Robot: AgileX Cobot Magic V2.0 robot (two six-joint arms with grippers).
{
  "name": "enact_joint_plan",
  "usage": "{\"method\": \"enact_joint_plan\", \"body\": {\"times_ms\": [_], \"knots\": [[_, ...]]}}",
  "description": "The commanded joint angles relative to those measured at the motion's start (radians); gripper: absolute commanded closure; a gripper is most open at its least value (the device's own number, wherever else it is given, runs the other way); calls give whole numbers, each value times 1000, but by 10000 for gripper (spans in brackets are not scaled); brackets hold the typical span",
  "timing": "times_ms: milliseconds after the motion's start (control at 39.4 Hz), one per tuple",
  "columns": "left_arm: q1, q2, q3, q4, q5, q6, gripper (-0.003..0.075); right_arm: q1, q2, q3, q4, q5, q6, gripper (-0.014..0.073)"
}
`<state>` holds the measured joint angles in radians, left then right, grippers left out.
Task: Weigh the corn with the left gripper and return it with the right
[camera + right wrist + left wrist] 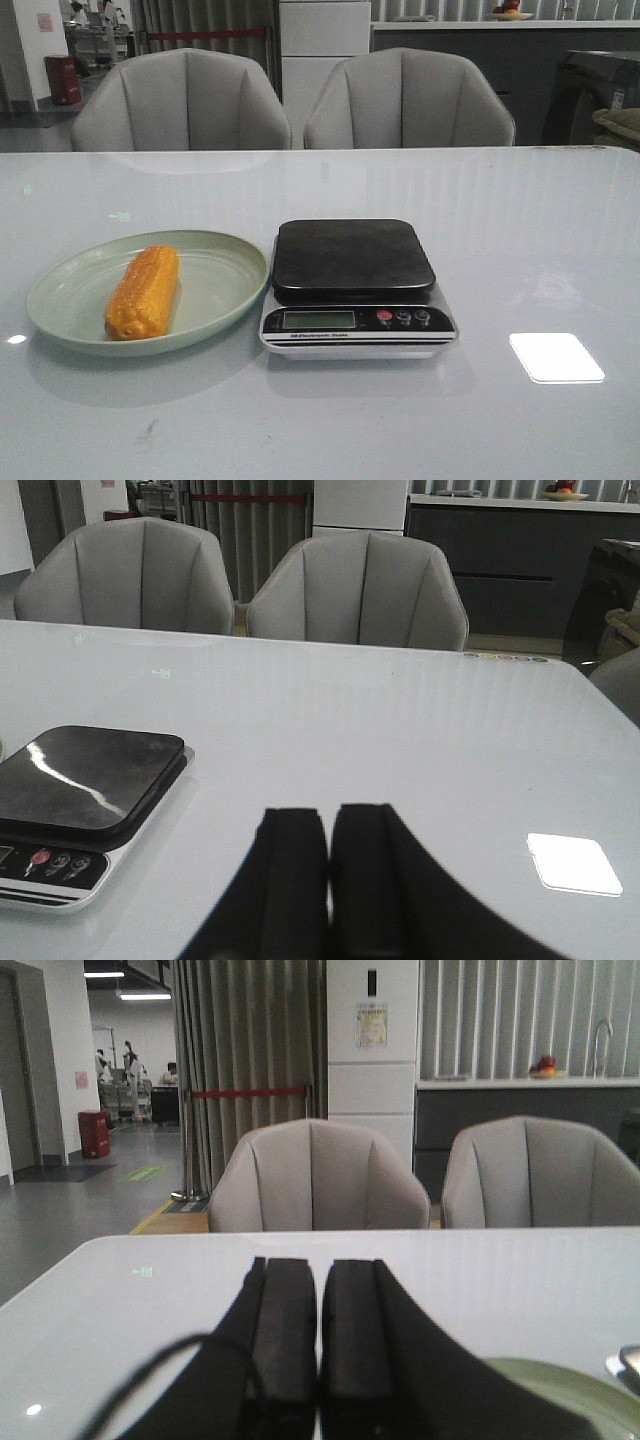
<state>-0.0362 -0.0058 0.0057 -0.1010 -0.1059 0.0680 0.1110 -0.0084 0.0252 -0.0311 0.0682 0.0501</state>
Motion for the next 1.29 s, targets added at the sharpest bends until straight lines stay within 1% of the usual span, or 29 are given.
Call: {"method": "enact_joint_plan", "body": {"times_ms": [0, 101, 178, 330, 431, 558, 736, 938, 989, 1040, 1167, 1268], "knots": [[2, -15, -38, -36, -96, -10, 596, -5, -20, 11, -11, -78, -2, 414], [2, 16, -130, -36, -24, -10, 596, -5, -20, 11, -11, -78, -2, 414], [2, 67, -216, -36, 71, -10, 596, -5, -20, 11, -11, -78, -2, 414], [2, 222, -394, -36, 305, -10, 596, -5, -20, 11, -11, -78, -2, 414], [2, 310, -481, -36, 400, -10, 596, -5, -20, 11, -11, -78, -2, 414], [2, 376, -500, -36, 415, -10, 596, -5, -20, 11, -11, -78, -2, 414], [0, 409, -473, -37, 404, -10, 596, -5, -20, 11, -11, -78, -2, 414], [-58, 427, -462, -29, 394, -10, 585, -5, -20, 11, -11, -78, -2, 414], [-71, 440, -469, -29, 398, -10, 555, -5, -20, 11, -11, -78, -2, 414], [-86, 457, -481, -29, 401, -10, 503, -5, -20, 11, -11, -78, -2, 414], [-119, 517, -512, -27, 404, -10, 325, -5, -20, 11, -11, -78, -2, 414], [-138, 579, -542, -27, 415, -9, 213, -5, -20, 11, -11, -78, -2, 414]]}}
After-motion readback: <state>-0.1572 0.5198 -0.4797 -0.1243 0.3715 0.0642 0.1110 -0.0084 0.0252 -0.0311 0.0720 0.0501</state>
